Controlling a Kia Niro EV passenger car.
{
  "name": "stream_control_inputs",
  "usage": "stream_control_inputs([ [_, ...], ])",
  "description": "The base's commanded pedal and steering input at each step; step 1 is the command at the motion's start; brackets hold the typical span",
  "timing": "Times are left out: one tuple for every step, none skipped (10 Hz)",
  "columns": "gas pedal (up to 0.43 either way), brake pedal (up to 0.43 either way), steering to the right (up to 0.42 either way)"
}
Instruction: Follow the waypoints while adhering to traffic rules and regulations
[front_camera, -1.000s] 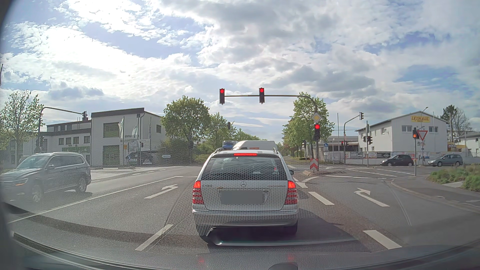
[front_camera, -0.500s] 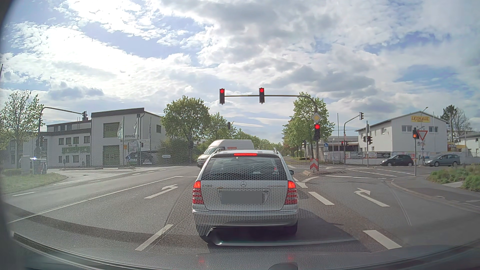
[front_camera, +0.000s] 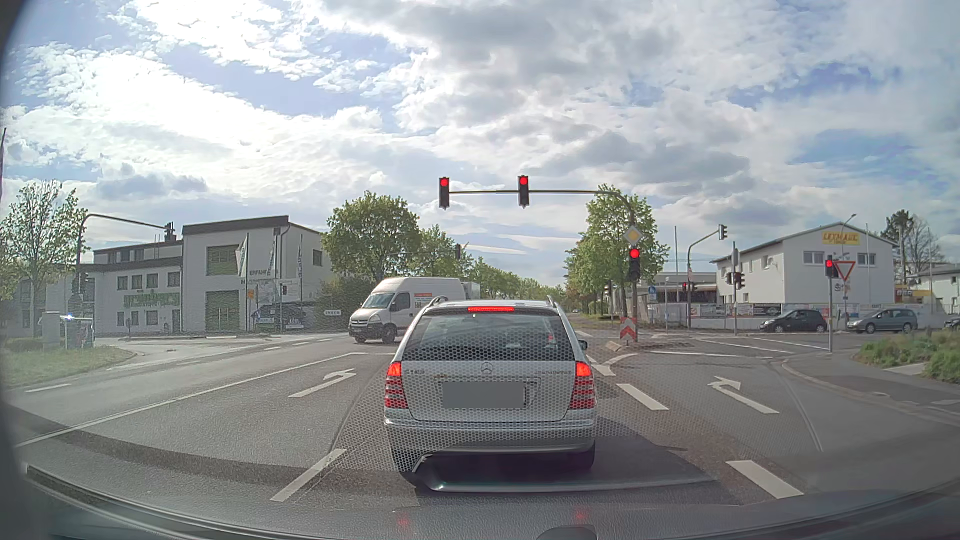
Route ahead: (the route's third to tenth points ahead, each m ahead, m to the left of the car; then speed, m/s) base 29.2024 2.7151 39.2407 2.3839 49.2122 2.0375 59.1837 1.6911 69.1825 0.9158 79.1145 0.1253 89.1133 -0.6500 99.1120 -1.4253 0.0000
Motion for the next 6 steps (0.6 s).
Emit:
stream_control_inputs([
  [0.0, 0.268, 0.001],
  [0.0, 0.274, 0.001],
  [0.0, 0.268, 0.001],
  [0.0, 0.268, 0.001],
  [0.0, 0.268, 0.001],
  [0.0, 0.268, 0.001],
])
